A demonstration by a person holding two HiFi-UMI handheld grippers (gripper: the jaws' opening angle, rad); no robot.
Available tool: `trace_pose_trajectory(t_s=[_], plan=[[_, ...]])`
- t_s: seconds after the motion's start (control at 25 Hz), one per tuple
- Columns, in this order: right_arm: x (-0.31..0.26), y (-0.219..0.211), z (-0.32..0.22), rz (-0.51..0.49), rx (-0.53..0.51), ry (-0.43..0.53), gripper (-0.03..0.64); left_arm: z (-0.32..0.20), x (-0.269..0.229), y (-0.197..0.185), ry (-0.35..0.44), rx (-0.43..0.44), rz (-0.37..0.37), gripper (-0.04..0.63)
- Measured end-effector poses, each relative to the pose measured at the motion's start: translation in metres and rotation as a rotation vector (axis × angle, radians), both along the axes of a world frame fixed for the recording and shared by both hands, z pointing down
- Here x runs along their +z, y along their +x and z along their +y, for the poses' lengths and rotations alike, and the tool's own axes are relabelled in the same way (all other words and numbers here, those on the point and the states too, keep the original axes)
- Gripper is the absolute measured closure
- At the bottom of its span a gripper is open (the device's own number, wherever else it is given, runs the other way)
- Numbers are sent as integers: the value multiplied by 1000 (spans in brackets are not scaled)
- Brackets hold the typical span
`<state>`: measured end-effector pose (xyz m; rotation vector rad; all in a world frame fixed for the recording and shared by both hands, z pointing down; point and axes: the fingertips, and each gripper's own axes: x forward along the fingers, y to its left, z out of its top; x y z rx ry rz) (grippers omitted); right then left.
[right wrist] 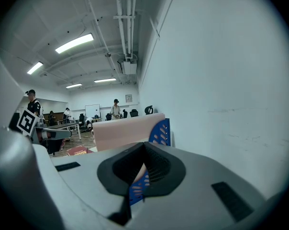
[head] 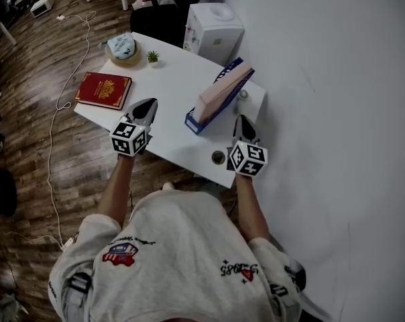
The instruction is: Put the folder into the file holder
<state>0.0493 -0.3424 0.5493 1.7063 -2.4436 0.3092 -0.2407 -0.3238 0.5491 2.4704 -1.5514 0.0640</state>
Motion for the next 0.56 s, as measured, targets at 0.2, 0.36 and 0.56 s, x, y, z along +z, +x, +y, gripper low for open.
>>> trace_pose_trajectory(t_s=[0.2, 0.36, 0.56], plan=[[-1, -3, 1, 0, -6, 2, 625, 2, -2, 1, 13, 3, 3, 589], [-2, -4, 1, 1, -12, 0, 624, 3, -1, 1, 10, 3, 7, 589], [2, -7, 4, 4, -17, -11, 625, 7, 6, 2, -11, 15, 15, 589]])
